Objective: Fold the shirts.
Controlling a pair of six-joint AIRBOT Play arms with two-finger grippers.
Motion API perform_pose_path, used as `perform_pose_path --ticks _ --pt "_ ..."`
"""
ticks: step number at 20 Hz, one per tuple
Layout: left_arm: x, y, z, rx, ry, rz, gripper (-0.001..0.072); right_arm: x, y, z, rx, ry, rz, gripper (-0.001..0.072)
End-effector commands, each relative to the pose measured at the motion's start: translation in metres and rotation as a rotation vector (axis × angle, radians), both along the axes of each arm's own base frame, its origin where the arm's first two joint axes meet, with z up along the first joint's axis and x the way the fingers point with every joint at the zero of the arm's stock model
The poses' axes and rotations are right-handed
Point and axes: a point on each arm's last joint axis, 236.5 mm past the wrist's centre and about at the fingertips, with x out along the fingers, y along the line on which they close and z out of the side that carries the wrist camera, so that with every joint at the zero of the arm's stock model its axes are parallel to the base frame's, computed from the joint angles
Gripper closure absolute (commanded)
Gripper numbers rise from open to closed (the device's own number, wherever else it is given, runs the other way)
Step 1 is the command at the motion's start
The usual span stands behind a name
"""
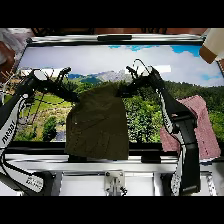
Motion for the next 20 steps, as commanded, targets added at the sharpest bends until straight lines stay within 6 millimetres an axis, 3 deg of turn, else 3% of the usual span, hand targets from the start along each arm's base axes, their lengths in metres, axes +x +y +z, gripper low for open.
perform_pose_path --ticks 1,3,6,7,11,12,14,15,17,18,20 --pt "-0.005 -0.009 0.005 -0.042 -0.005 -0.044 0.0649 -0.009 0.012 -0.009 -0.002 0.000 0.047 0.0208" --pt "-0.007 -0.015 0.009 -0.073 -0.008 -0.066 0.0649 -0.012 0.017 -0.010 -0.003 -0.004 0.068 0.0216" --pt "-0.008 -0.015 0.010 -0.076 -0.008 -0.070 0.0649 -0.012 0.016 -0.010 -0.002 -0.011 0.078 0.0572" --pt "-0.007 -0.014 0.010 -0.075 -0.012 -0.070 0.0649 -0.010 0.012 -0.008 -0.003 -0.010 0.069 0.0623" --pt "0.006 -0.007 0.023 -0.083 -0.052 -0.049 0.0648 -0.011 -0.016 0.024 -0.010 -0.008 0.073 0.0623" --pt "0.008 -0.007 0.025 -0.086 -0.056 -0.049 0.0648 -0.021 -0.026 0.030 -0.040 0.025 0.091 0.0623" --pt "0.007 -0.005 0.020 -0.076 -0.048 -0.050 0.0648 -0.061 -0.051 0.029 -0.148 0.165 0.165 0.0623" --pt "0.007 -0.003 0.015 -0.065 -0.040 -0.052 0.0649 -0.079 -0.053 0.026 -0.165 0.221 0.197 0.0623" --pt "0.008 -0.003 0.004 -0.062 -0.026 -0.046 0.0649 -0.090 -0.042 0.015 -0.171 0.245 0.202 0.0622" --pt "0.010 -0.002 -0.001 -0.061 -0.022 -0.040 0.0648 -0.085 -0.033 0.009 -0.172 0.219 0.181 0.0586" --pt "0.009 -0.003 -0.009 -0.062 -0.006 -0.038 0.0648 -0.068 -0.021 0.011 -0.154 0.142 0.146 0.0153"
